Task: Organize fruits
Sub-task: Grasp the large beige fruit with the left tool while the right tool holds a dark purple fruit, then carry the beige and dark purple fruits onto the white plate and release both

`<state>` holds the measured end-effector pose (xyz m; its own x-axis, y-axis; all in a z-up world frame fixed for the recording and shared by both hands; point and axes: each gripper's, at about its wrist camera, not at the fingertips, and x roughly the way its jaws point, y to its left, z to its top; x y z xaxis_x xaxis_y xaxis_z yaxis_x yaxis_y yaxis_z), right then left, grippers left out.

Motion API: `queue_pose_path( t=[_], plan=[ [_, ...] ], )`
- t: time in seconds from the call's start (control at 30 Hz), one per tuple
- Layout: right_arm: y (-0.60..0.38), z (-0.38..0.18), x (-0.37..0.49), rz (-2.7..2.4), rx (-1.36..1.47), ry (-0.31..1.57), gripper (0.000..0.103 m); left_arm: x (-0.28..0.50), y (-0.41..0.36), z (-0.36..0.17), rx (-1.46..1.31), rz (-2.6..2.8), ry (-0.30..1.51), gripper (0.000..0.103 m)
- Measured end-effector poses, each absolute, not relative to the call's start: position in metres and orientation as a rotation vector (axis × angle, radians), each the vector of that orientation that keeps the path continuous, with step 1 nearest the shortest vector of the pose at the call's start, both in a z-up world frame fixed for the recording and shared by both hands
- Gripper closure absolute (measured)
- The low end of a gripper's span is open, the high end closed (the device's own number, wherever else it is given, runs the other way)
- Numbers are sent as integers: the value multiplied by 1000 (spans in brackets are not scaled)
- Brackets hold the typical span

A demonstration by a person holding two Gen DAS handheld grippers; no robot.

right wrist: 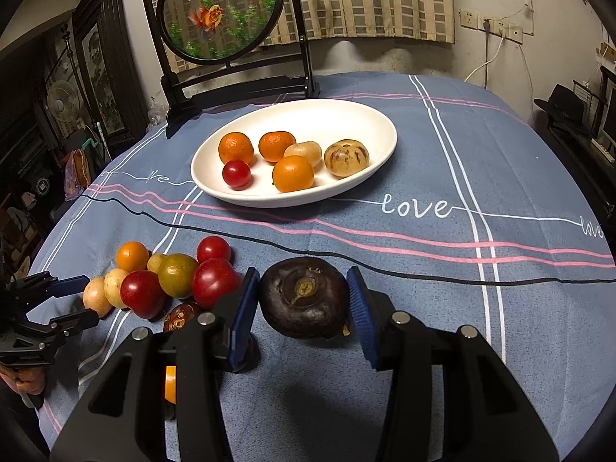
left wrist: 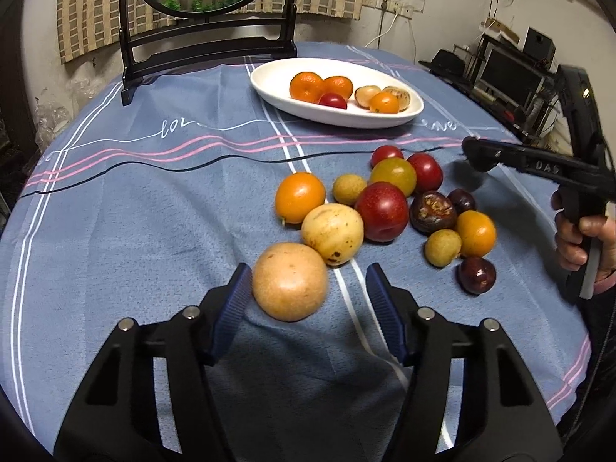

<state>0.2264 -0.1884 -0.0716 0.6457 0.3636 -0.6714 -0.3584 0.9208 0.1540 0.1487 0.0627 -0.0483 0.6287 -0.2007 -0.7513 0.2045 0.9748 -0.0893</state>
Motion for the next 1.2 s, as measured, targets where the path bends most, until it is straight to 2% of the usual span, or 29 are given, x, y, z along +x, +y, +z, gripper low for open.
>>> queue_pose_path(
  t=[0.13,0.3,0.9,1.2],
  plan=[
    [-188,-71,226,413,8,764,56,149,62,-50,20,-224,872,43],
    [-188,-70,225,416,11,759,56,150,60,-51,72,-191,878,55],
    [-186,-67,221,427,9,756,56,148,42,-56,233,-113,893,60],
    [-186,-66,219,430,0,747,56,132,52,-38,150,-138,838,60]
  ],
)
